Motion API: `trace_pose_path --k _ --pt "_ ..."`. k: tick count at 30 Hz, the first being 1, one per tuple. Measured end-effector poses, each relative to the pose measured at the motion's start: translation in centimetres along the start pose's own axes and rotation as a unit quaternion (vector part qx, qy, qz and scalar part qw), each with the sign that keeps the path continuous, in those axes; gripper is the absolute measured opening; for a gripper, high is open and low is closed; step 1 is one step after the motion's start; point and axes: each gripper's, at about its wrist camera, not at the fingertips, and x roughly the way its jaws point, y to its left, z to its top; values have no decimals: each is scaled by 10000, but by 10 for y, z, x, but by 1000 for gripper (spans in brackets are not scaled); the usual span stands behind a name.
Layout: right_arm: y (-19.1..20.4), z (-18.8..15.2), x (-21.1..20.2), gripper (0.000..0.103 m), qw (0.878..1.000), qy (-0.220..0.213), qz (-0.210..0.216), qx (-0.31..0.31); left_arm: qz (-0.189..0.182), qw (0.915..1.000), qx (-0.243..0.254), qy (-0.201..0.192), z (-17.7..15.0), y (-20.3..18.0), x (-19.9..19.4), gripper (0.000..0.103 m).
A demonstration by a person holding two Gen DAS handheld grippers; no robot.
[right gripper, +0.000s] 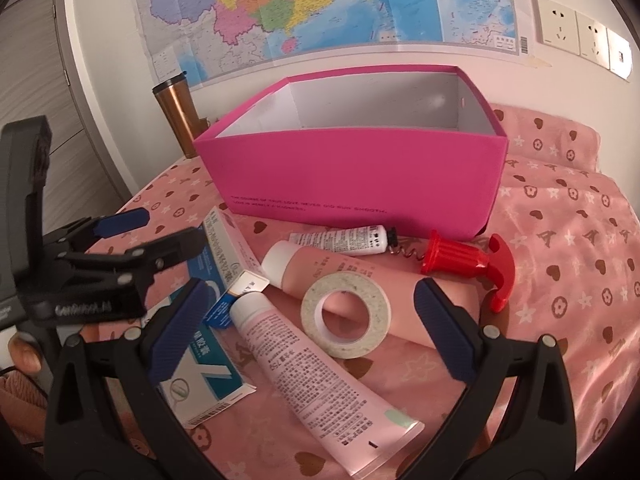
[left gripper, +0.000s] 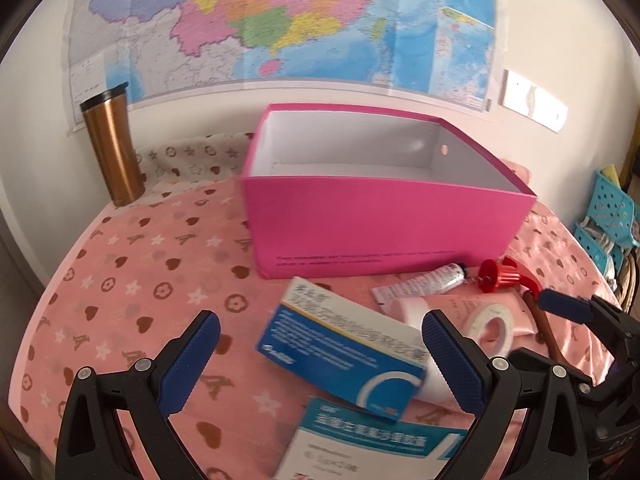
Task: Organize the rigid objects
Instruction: 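Grasp the blue-and-white medicine box with the left gripper, then carry the medicine box with the left gripper and lower it into the pink box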
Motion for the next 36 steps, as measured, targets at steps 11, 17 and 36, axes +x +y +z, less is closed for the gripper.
trace_pose_path --k 11,17,36 --pt "20 -9 20 70 9980 238 535 -225 -382 9990 -35 216 0 35 15 92" --pt "38 -9 31 55 9947 438 824 -435 -922 9941 44 563 -3 40 34 80" --pt "46 2 61 44 9908 837 1033 -255 -1629 9785 369 1207 4 57 68 68"
